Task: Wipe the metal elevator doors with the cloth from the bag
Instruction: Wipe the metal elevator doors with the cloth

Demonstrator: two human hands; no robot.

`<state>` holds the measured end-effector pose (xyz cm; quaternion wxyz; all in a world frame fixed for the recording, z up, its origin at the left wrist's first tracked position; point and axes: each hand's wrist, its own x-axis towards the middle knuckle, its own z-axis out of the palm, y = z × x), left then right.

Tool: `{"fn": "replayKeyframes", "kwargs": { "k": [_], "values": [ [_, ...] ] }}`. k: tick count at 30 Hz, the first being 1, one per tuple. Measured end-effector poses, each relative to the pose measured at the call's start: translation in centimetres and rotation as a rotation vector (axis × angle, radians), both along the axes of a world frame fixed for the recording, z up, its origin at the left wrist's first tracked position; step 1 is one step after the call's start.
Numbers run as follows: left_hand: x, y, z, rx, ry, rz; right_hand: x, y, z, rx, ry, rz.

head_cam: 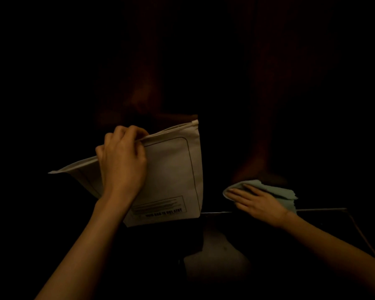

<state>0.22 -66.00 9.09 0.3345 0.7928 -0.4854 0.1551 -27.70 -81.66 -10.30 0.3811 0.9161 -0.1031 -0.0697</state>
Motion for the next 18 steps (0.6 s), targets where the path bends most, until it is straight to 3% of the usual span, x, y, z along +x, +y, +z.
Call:
{"fn": "replayKeyframes", "kwargs": {
  "k": [10,18],
  "values": [
    [0.0,1.6,2.5,-0.021,-0.046,-0.010,2.1,-0.7,13.7,-0.153,-0.726,0.046],
    [-0.2,1.3,4.0,-0.043,-0.038,-0.006,4.8,0.3,23.4,0.041,-1.005,-0.092]
  ]
}}
